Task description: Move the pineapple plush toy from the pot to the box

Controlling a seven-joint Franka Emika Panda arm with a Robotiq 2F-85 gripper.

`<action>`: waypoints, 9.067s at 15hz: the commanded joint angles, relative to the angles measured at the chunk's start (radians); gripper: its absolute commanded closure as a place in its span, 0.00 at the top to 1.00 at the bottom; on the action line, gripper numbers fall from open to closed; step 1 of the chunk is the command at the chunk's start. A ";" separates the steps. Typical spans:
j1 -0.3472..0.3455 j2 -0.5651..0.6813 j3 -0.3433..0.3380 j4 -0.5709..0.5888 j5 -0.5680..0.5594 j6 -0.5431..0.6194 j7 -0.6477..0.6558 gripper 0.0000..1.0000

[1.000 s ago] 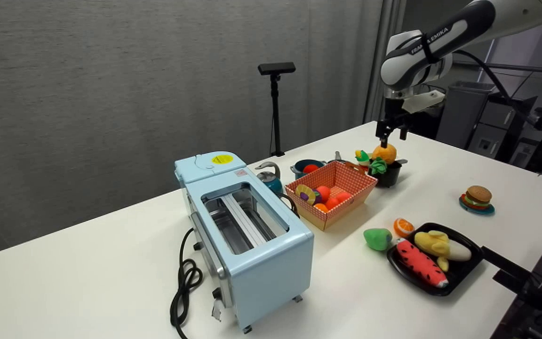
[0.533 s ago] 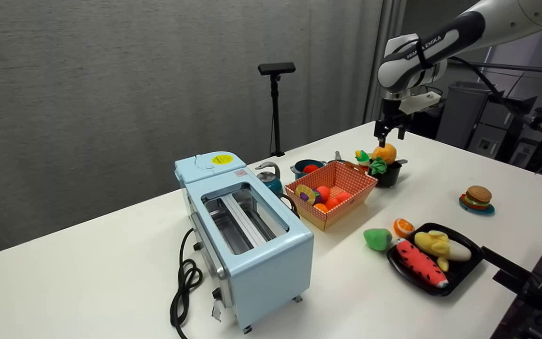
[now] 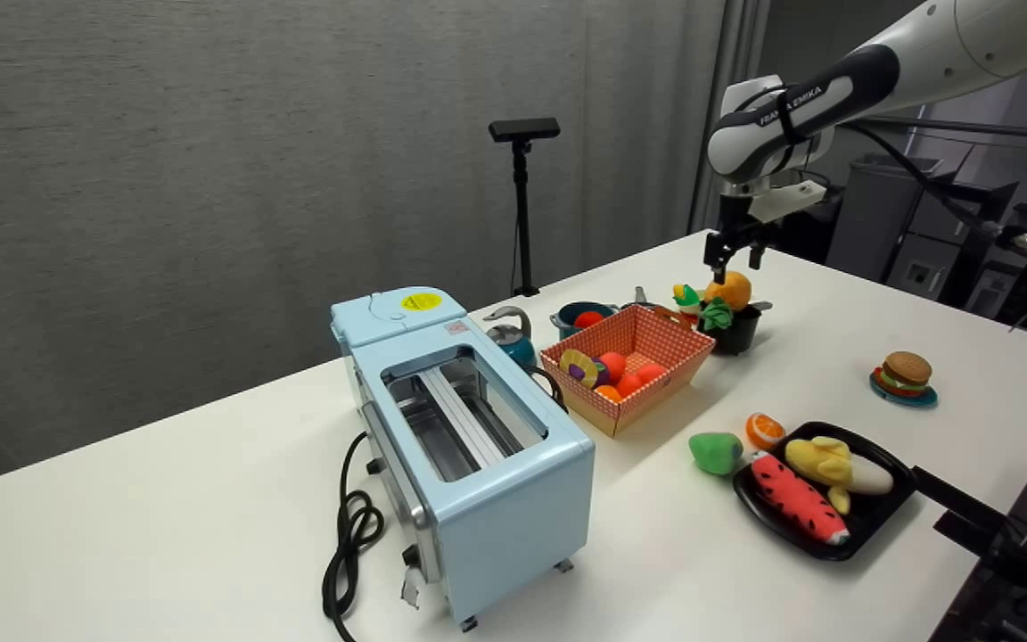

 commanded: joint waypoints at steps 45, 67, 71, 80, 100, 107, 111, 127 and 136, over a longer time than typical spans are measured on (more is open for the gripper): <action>0.082 0.006 0.003 0.041 -0.006 -0.115 0.007 0.04; 0.239 -0.238 0.028 -0.264 -0.173 -0.112 0.046 0.04; 0.249 -0.231 0.034 -0.261 -0.175 -0.131 0.041 0.04; 0.286 -0.195 0.050 -0.206 -0.205 -0.178 0.042 0.04; 0.293 -0.188 0.070 -0.208 -0.186 -0.190 0.028 0.50; 0.293 -0.189 0.070 -0.209 -0.187 -0.188 0.028 0.76; 0.304 -0.192 0.063 -0.224 -0.206 -0.167 0.040 1.00; 0.288 -0.187 0.066 -0.226 -0.219 -0.150 0.023 1.00; 0.288 -0.187 0.066 -0.226 -0.219 -0.150 0.023 1.00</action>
